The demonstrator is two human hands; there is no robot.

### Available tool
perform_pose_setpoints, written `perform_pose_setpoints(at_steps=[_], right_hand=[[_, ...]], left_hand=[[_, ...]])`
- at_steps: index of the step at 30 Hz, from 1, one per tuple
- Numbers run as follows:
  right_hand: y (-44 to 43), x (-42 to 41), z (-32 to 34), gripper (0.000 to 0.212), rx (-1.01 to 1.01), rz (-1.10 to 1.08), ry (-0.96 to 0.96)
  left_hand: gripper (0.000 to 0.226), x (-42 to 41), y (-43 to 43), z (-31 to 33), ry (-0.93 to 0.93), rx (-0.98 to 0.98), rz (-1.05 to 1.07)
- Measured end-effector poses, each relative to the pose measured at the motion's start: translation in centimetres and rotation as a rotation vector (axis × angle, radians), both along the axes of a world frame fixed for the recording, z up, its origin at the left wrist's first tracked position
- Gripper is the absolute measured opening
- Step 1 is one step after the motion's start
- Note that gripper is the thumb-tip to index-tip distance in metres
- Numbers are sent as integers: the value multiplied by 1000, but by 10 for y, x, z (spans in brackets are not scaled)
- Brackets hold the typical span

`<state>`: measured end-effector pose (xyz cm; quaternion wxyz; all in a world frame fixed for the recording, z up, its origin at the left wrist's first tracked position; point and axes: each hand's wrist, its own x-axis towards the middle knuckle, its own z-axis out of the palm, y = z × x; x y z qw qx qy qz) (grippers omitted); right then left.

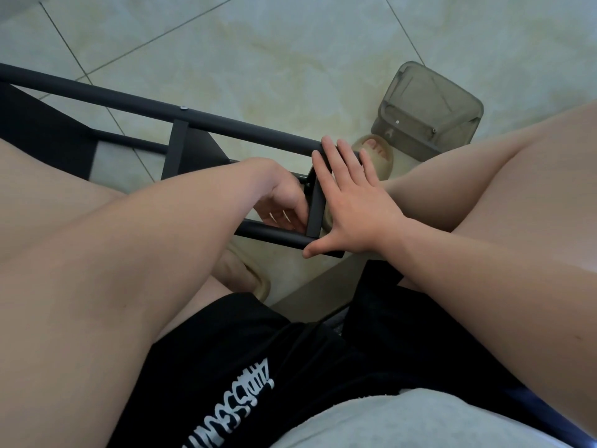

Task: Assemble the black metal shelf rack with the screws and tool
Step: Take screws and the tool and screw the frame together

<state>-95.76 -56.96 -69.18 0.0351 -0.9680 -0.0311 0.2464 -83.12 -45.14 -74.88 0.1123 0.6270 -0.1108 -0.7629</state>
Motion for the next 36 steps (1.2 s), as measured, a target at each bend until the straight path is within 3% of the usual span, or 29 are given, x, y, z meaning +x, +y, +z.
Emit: perform_pose_setpoints(at_steps=[5, 11, 17, 26, 30, 36], right_hand=[[0, 1, 0, 155, -1, 0, 6], [0, 0, 1, 155, -1, -2, 5], [0, 0, 2, 155, 1, -3, 6], [0, 1, 3, 155, -5, -2, 13], [0, 1, 3, 156, -5, -1, 14], [-1, 2, 3, 155, 1, -1, 15]], left_hand=[[8, 1, -1, 0, 27, -1, 32], [30, 1, 1, 3, 62, 8, -23], [4, -2, 2, -1, 4, -8, 15], [22, 1, 4, 2, 63, -2, 36], [8, 0, 4, 1, 20, 0, 21], [12, 0, 0, 3, 15, -20, 30]])
